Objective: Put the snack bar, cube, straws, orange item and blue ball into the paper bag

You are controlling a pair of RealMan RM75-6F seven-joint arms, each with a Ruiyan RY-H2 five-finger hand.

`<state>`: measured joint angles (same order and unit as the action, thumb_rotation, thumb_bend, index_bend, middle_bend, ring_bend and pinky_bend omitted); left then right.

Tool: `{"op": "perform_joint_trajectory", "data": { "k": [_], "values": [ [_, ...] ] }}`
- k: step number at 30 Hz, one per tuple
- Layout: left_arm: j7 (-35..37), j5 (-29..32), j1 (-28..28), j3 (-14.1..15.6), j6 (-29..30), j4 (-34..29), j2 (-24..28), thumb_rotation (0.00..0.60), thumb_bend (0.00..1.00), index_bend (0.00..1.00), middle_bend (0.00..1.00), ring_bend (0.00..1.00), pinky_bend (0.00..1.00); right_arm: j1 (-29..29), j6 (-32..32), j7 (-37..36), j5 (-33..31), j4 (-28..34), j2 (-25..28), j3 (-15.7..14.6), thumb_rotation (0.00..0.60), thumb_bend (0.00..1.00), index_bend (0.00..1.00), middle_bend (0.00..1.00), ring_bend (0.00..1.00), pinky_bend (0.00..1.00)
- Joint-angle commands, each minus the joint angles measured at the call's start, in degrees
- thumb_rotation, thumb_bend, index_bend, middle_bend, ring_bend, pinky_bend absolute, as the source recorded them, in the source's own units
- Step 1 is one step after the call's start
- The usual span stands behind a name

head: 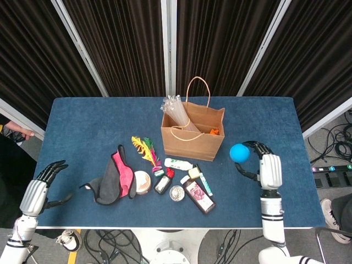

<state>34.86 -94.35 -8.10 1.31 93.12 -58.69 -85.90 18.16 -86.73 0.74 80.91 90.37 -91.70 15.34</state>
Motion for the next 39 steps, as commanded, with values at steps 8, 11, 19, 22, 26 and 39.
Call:
{"op": "perform_joint_trajectory", "data": {
  "k": [8, 11, 19, 22, 26, 39],
  "values": [
    [-1.2, -0.3, -0.4, -0.2, 0.1, -1.4, 0.5, 0.600, 0.24, 0.24, 0.23, 0.15, 0.24, 7.5, 1.9, 10.9, 0.2, 9.3, 5.4, 10.6, 0.600, 0.18, 0.42, 0.45, 0.34, 0.41],
    [-1.0, 0.1, -0.4, -0.4, 0.1, -1.6, 0.7, 0.600, 0.24, 0.24, 0.23, 0.15, 0.24, 12.2, 5.8, 13.3, -4.0, 5.9, 2.7, 13.2, 0.600, 0.18, 0.42, 0.45, 0.34, 0.41],
    [-0.3, 1.1, -0.3, -0.9, -0.4, -1.0, 1.0, 0.600, 0.24, 0.24, 0.23, 0.15, 0.24, 21.3, 11.1, 15.0, -9.2, -3.8, -4.7, 15.3, 0.600, 0.16, 0.41, 0.44, 0.33, 0.39],
    [-0.1, 1.3, -0.2, -1.0, -0.4, -0.7, 0.9, 0.600, 0.24, 0.24, 0.23, 0.15, 0.24, 23.0, 11.9, 13.9, -9.4, -6.2, -6.0, 14.9, 0.600, 0.03, 0.31, 0.35, 0.18, 0.19],
    [0.2, 1.4, -0.1, -1.0, -0.4, -0.4, 0.8, 0.600, 0.24, 0.24, 0.23, 0.15, 0.24, 23.9, 11.0, 12.3, -8.3, -8.2, -6.7, 14.4, 0.600, 0.00, 0.15, 0.18, 0.00, 0.00],
    [-1.1, 0.7, -0.5, -0.7, -0.7, -1.3, 0.9, 0.600, 0.24, 0.24, 0.23, 0.15, 0.24, 15.4, -0.3, 8.1, 4.0, 1.5, 3.1, 6.8, 0.600, 0.00, 0.11, 0.15, 0.00, 0.00]
  ]
}}
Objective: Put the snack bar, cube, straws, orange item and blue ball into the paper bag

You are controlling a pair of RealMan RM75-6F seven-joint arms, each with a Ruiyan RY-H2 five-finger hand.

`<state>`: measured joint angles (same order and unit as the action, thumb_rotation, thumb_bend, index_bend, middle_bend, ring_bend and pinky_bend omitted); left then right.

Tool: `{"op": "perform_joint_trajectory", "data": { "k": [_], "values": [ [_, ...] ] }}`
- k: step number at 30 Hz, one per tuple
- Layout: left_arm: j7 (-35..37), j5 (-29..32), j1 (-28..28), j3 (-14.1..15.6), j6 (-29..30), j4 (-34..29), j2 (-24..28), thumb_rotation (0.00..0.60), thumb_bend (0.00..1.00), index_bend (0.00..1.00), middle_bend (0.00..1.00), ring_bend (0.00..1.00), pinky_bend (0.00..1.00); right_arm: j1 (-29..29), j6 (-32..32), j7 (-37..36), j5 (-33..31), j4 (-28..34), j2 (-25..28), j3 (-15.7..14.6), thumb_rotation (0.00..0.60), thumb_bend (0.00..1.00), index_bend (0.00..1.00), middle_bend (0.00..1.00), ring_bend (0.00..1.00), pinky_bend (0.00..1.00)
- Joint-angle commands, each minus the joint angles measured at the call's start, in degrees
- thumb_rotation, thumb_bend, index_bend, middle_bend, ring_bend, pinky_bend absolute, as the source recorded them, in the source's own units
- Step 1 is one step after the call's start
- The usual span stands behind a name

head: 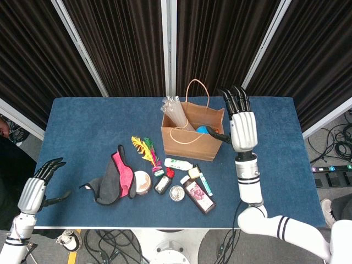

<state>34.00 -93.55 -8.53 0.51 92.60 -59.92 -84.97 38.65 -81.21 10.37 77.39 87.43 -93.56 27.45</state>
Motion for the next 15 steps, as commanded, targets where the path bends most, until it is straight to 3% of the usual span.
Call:
{"op": "perform_joint_trajectory", "data": {
  "k": [1, 5, 9, 11, 15],
  "values": [
    [-0.3, -0.1, -0.2, 0.1, -0.3, -0.2, -0.1, 0.600, 0.24, 0.24, 0.23, 0.15, 0.24, -7.0, -7.9, -1.7, 10.3, 5.0, 6.4, -7.5, 0.600, 0.00, 0.11, 0.15, 0.00, 0.00],
    [-1.7, -0.8, -0.5, 0.5, -0.6, 0.0, -0.5, 0.600, 0.24, 0.24, 0.23, 0.15, 0.24, -15.2, -17.3, -0.9, 19.6, 1.1, 10.8, -16.2, 0.600, 0.00, 0.11, 0.16, 0.00, 0.00],
    [-3.8, -1.8, -0.7, 0.9, -0.3, 0.8, -0.8, 0.600, 0.24, 0.24, 0.23, 0.15, 0.24, -21.5, -20.9, -4.0, 21.2, -10.5, 12.0, -22.5, 0.600, 0.00, 0.11, 0.15, 0.00, 0.00],
    [-4.0, -1.5, -0.5, 1.0, -0.3, 0.6, -0.9, 0.600, 0.24, 0.24, 0.23, 0.15, 0.24, -23.4, -19.7, -6.3, 19.3, -17.2, 11.5, -24.0, 0.600, 0.00, 0.11, 0.15, 0.00, 0.00],
    [-5.4, -1.0, 0.2, 1.1, -0.2, 0.0, -0.6, 0.600, 0.24, 0.24, 0.23, 0.15, 0.24, -27.0, -17.1, -9.3, 14.6, -23.1, 10.3, -25.2, 0.600, 0.00, 0.11, 0.14, 0.00, 0.00]
  ]
}}
